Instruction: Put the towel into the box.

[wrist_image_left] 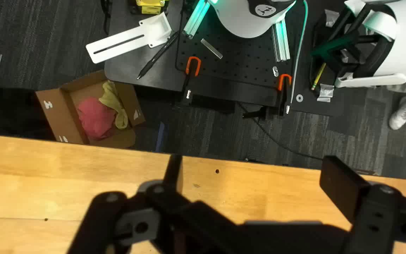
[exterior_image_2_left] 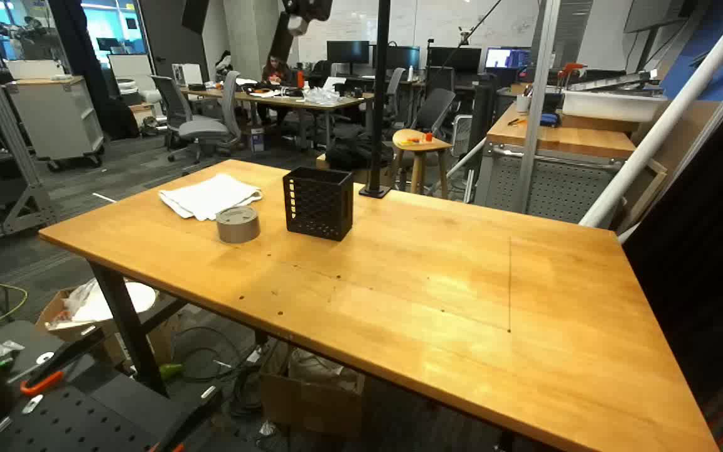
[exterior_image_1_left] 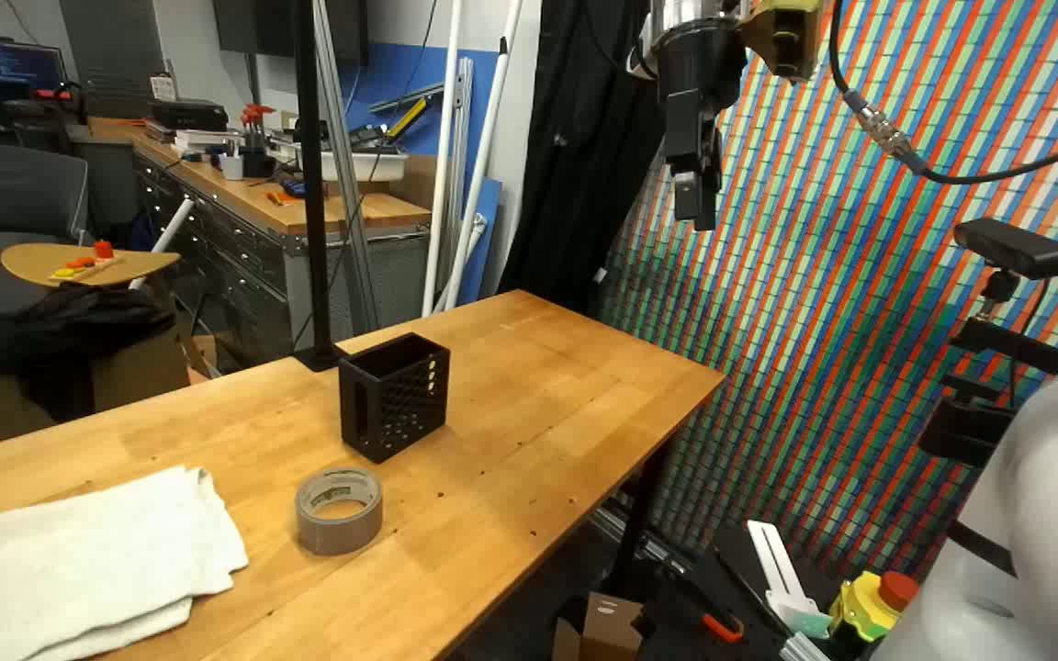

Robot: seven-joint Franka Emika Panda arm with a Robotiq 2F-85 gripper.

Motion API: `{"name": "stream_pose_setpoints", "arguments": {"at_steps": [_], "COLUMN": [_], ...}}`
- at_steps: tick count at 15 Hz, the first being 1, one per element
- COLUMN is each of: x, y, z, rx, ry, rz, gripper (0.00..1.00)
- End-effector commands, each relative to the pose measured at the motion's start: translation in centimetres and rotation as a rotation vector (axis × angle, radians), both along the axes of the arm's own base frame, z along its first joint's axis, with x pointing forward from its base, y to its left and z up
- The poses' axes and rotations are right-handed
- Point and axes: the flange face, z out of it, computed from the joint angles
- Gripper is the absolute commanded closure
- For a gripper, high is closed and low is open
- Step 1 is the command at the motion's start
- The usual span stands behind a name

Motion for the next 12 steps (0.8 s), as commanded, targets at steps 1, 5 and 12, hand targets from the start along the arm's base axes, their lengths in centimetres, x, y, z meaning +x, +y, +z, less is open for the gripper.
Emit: {"name": "stream_pose_setpoints", "arguments": {"at_steps": [1,5,12], "x": [0.04,0.02,0.75], "y": [-0.03,-0.06,0.6], "z": [0.18,0.49,0.05], "rx": [-0.001,-0.002,-0.013], "ry": [-0.002,-0.01,-0.002], "rz": [0.0,-0.001,0.021], "gripper": [0.0,0.0,0.0]}}
